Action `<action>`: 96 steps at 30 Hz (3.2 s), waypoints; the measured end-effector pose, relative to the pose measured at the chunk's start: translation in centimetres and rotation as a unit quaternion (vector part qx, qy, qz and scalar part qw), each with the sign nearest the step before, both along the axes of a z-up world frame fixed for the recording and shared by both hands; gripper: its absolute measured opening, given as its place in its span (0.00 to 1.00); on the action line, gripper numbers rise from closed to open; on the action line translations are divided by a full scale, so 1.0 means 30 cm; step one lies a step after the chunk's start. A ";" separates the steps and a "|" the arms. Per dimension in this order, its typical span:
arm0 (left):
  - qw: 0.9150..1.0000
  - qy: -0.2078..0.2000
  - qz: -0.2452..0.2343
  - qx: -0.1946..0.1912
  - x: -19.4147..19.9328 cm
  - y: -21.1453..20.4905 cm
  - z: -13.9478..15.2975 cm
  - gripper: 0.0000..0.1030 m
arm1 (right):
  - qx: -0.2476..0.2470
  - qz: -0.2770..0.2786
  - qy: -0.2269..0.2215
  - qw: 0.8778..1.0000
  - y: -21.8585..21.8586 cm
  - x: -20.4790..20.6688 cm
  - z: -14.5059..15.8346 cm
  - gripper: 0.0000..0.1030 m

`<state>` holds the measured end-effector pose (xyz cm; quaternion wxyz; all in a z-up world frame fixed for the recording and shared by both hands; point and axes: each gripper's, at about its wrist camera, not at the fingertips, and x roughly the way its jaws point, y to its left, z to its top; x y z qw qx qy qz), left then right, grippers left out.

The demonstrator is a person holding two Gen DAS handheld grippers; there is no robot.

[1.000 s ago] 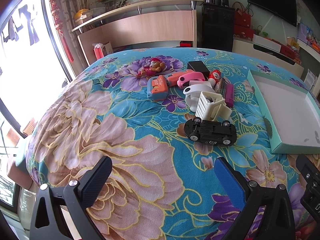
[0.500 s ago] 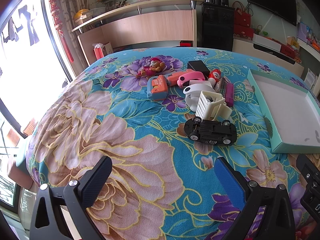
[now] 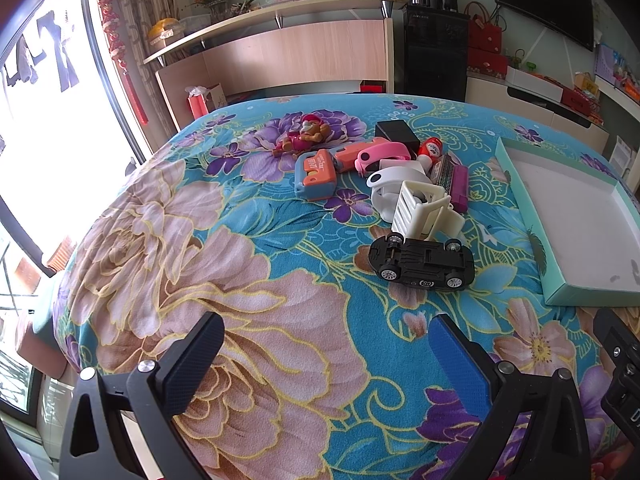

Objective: Organize rigid objects

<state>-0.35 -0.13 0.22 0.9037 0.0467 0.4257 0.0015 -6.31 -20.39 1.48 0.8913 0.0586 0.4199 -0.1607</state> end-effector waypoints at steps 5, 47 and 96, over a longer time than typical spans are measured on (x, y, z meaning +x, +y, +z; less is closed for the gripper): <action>1.000 0.000 0.000 0.000 0.000 -0.002 0.000 1.00 | 0.000 0.000 0.000 1.000 -0.001 0.000 0.000 1.00; 0.993 0.068 -0.078 -0.061 0.182 -0.023 -0.050 1.00 | 0.057 0.069 0.011 0.996 0.079 0.281 0.087 1.00; 0.992 0.097 0.024 -0.075 0.205 -0.019 -0.098 0.97 | 0.146 0.039 0.025 0.988 -0.072 0.425 -0.004 1.00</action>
